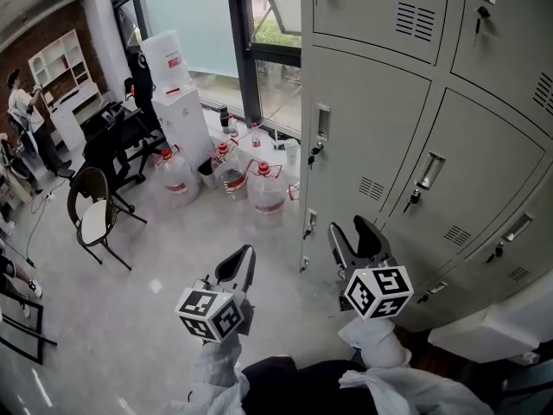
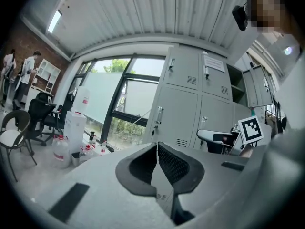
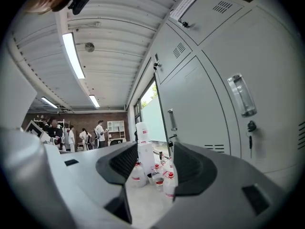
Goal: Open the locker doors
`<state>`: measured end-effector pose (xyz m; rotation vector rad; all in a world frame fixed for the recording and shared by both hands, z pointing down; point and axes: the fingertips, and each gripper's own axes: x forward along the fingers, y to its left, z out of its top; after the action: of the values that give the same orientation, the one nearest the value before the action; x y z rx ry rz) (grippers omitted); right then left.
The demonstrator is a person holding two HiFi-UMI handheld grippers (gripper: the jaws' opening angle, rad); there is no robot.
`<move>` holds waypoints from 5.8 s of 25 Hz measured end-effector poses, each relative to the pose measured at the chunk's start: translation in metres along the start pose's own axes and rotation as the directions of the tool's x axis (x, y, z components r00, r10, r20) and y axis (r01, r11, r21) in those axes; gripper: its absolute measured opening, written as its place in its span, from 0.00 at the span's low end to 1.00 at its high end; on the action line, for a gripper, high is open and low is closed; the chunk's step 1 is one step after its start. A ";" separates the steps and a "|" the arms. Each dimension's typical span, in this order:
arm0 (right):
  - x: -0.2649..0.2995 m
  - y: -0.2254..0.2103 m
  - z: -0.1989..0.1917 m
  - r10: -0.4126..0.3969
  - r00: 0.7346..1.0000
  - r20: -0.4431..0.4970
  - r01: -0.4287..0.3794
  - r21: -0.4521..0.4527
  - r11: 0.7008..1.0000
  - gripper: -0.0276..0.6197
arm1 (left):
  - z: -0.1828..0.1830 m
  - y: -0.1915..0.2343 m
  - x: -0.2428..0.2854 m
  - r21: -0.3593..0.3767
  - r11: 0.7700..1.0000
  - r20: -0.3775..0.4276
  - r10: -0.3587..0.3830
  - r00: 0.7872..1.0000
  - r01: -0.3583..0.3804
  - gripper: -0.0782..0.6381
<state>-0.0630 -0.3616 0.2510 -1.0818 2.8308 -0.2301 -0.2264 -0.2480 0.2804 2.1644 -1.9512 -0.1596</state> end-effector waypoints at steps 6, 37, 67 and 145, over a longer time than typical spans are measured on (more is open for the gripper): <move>0.050 0.005 -0.016 -0.036 0.998 0.043 0.036 -0.006 0.999 0.39 | 0.001 0.048 0.018 0.067 0.996 0.034 -0.057 0.998 0.054 0.13; 0.238 -0.046 0.054 -0.278 0.937 0.209 0.312 -0.149 0.938 0.39 | 0.045 0.169 0.207 0.037 0.965 -0.016 -0.260 0.966 0.260 0.13; 0.217 -0.012 0.044 -0.531 0.818 0.219 0.565 -0.140 0.813 0.39 | 0.043 0.196 0.218 -0.021 0.851 -0.099 -0.524 0.846 0.525 0.13; -0.127 -0.014 0.046 -0.636 0.725 0.262 0.688 -0.246 0.683 0.18 | -0.083 0.003 0.032 -0.101 0.812 -0.217 -0.581 0.784 0.574 0.13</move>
<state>0.0471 -0.2922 0.2138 -2.0809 2.2457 0.2889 -0.2065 -0.2725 0.3636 2.5562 -1.0967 -0.0193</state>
